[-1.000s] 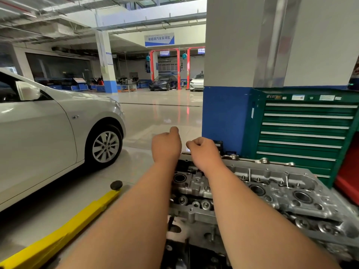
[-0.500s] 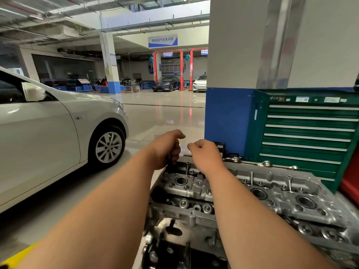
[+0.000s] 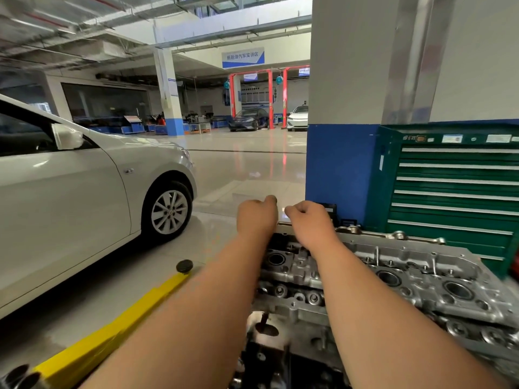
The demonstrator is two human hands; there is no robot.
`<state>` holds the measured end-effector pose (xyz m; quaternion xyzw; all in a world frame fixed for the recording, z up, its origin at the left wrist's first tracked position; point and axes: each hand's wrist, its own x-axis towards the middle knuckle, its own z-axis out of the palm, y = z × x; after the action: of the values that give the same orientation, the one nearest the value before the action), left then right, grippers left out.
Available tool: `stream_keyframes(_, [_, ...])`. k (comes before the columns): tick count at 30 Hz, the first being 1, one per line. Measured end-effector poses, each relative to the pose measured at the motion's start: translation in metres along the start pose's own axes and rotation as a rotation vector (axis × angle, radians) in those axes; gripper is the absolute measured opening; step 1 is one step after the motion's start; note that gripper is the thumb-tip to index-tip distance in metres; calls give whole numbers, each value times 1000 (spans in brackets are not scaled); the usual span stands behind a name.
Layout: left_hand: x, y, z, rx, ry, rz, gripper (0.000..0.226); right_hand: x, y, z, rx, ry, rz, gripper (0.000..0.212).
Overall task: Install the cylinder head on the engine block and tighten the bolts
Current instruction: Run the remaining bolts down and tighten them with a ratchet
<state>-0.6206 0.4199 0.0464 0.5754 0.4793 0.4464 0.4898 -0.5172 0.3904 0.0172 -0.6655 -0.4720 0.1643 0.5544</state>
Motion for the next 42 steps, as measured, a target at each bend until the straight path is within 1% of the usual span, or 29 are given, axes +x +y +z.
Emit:
stream_keyframes(2, [-12,-9,25,-30,270,42,25,-1,-1,-1,35,-19,12,24])
stream_keyframes(4, [-18,-9,30,-82,348,2,29,-2,-2,-1,77,-37,21,24])
stream_keyframes(5, [-13,-8,24,-18,293,13,23,-2,-2,-1,72,-33,17,23])
stream_keyframes(7, [3,-6,2,156,29,17,19,-3,-1,-2,29,-19,-1,19])
stream_keyframes(9, [15,-1,-23,83,-288,-80,24,-3,0,-1,7,-12,-12,16])
stream_keyframes(10, [17,0,-29,41,-348,-93,25,-2,0,0,5,-9,-9,16])
stream_keyframes(11, [14,2,-26,35,-319,-93,24,-1,0,0,-10,-8,-8,16])
stream_keyframes(12, [7,2,-16,32,-196,-82,20,-1,-2,-1,-15,-6,1,16])
stream_keyframes(14, [-11,-2,13,-33,181,2,16,0,-2,-2,78,-19,52,22])
stream_keyframes(16, [-27,-7,32,-153,358,78,26,-3,-4,-2,263,-61,152,28])
stream_keyframes(18, [-17,-8,24,4,287,154,15,-4,-3,-2,135,-51,78,22])
stream_keyframes(19, [-8,-5,13,82,179,147,17,-4,-2,-2,50,-35,35,20])
stream_keyframes(20, [3,-3,0,82,37,90,24,-3,-1,-1,16,-22,9,20])
stream_keyframes(22, [15,7,-18,-67,-244,-79,32,-3,0,0,13,-16,-7,21])
stream_keyframes(23, [15,9,-19,-95,-255,-108,33,-2,-1,0,22,-14,2,21])
stream_keyframes(24, [10,9,-12,-77,-180,-98,33,-1,0,0,13,-9,8,22])
stream_keyframes(26, [-7,1,16,-65,177,26,25,-1,-3,-1,66,-21,56,27])
stream_keyframes(27, [-16,-6,31,-106,315,73,29,-2,-4,-2,142,-46,105,29])
stream_keyframes(29, [-26,-14,39,-67,391,125,40,-5,-5,-2,245,-88,166,30])
stream_keyframes(30, [-18,-14,31,-6,347,126,32,-4,-4,-2,210,-78,134,28])
stream_keyframes(31, [-8,-9,19,35,233,92,22,-4,-4,-2,141,-54,94,25])
stream_keyframes(33, [11,3,-10,-2,-140,-64,35,-4,-2,-1,30,-8,29,23])
stream_keyframes(34, [16,6,-19,-41,-252,-120,40,-4,-2,0,15,-9,17,24])
stream_keyframes(35, [19,8,-19,-56,-261,-140,42,-3,-1,1,21,-8,16,24])
stream_keyframes(36, [14,10,-13,-68,-190,-139,40,-3,-2,0,21,-6,22,25])
stream_keyframes(38, [-3,2,16,-59,167,-25,29,-1,-2,-2,36,-6,29,27])
stream_keyframes(39, [-14,-5,32,-88,307,25,31,-1,-3,-2,74,-16,36,24])
stream_keyframes(41, [-30,-12,43,-70,402,95,41,-2,-5,-2,130,-31,52,19])
stream_keyframes(42, [-26,-12,36,-26,374,121,32,-2,-5,-2,103,-26,45,19])
